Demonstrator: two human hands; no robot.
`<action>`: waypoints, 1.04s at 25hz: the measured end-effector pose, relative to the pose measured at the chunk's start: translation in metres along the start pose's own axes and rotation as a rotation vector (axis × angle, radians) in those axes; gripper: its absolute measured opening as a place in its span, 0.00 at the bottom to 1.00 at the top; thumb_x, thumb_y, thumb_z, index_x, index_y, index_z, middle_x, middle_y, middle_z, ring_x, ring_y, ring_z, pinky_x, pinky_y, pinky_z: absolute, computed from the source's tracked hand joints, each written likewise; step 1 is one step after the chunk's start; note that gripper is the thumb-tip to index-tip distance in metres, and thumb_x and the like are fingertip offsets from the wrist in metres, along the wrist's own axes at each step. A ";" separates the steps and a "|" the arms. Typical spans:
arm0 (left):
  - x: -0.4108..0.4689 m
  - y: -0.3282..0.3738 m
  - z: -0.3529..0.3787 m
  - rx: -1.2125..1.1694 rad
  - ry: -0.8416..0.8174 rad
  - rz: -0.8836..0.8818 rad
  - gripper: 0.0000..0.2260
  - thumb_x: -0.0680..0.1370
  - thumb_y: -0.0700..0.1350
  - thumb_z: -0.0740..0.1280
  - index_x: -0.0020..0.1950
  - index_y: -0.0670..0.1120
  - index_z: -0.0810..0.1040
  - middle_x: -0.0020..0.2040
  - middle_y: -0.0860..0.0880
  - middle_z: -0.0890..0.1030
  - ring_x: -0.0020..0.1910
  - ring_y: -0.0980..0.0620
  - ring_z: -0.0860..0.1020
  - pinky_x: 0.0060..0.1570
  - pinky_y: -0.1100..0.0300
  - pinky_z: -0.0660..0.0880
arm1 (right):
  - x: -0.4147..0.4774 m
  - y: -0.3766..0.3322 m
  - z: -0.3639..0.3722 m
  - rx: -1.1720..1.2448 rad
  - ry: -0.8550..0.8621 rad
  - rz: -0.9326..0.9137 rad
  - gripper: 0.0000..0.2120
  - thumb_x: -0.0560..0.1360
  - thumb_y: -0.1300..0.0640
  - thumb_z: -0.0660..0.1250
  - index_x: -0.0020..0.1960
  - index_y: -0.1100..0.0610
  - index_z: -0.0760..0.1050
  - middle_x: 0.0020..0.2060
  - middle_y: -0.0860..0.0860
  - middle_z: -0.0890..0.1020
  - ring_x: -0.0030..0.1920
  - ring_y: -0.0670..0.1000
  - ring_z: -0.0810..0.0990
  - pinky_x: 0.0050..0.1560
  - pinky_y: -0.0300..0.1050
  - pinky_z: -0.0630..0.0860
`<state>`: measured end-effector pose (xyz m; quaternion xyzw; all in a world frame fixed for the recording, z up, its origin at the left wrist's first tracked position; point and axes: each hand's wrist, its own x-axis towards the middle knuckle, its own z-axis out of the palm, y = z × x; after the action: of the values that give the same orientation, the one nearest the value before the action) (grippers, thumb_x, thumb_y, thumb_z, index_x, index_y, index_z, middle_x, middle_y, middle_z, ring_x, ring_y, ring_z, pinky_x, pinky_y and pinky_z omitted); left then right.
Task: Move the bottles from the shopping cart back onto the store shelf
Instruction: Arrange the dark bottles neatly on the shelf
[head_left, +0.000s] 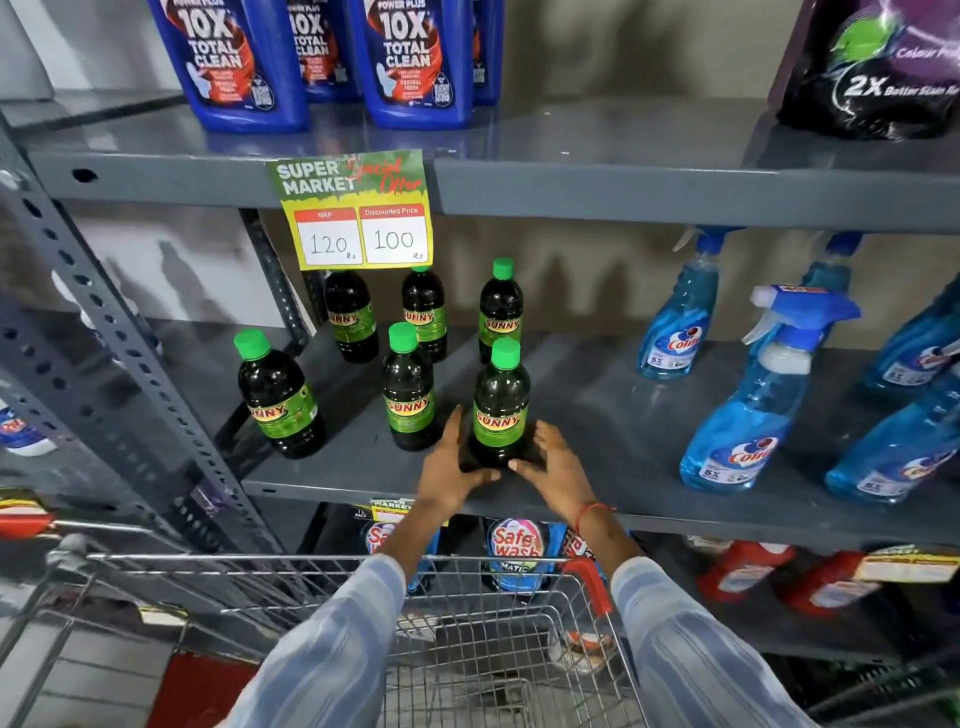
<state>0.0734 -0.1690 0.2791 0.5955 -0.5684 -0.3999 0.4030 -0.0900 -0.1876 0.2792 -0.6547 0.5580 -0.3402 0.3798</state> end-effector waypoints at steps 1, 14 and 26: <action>-0.014 -0.004 0.002 -0.025 0.088 -0.013 0.41 0.67 0.36 0.74 0.73 0.46 0.56 0.66 0.43 0.73 0.67 0.48 0.70 0.67 0.53 0.68 | -0.010 -0.001 0.001 -0.004 0.125 -0.042 0.26 0.71 0.60 0.70 0.66 0.61 0.66 0.63 0.59 0.75 0.62 0.55 0.75 0.66 0.52 0.72; 0.013 -0.029 -0.075 0.104 0.247 -0.090 0.31 0.67 0.41 0.75 0.66 0.39 0.66 0.60 0.38 0.79 0.61 0.42 0.76 0.59 0.49 0.73 | 0.035 -0.043 0.113 0.023 -0.030 0.023 0.20 0.78 0.65 0.56 0.70 0.63 0.63 0.68 0.61 0.71 0.68 0.58 0.70 0.66 0.40 0.61; 0.011 -0.050 -0.109 0.211 0.182 -0.089 0.34 0.66 0.43 0.76 0.68 0.41 0.66 0.63 0.39 0.77 0.62 0.43 0.75 0.63 0.47 0.72 | 0.038 -0.045 0.115 0.098 -0.104 -0.005 0.18 0.75 0.64 0.65 0.64 0.64 0.71 0.62 0.61 0.78 0.61 0.55 0.77 0.60 0.37 0.68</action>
<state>0.1930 -0.1758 0.2712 0.6929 -0.5414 -0.2998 0.3700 0.0365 -0.2076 0.2639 -0.6537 0.5186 -0.3334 0.4390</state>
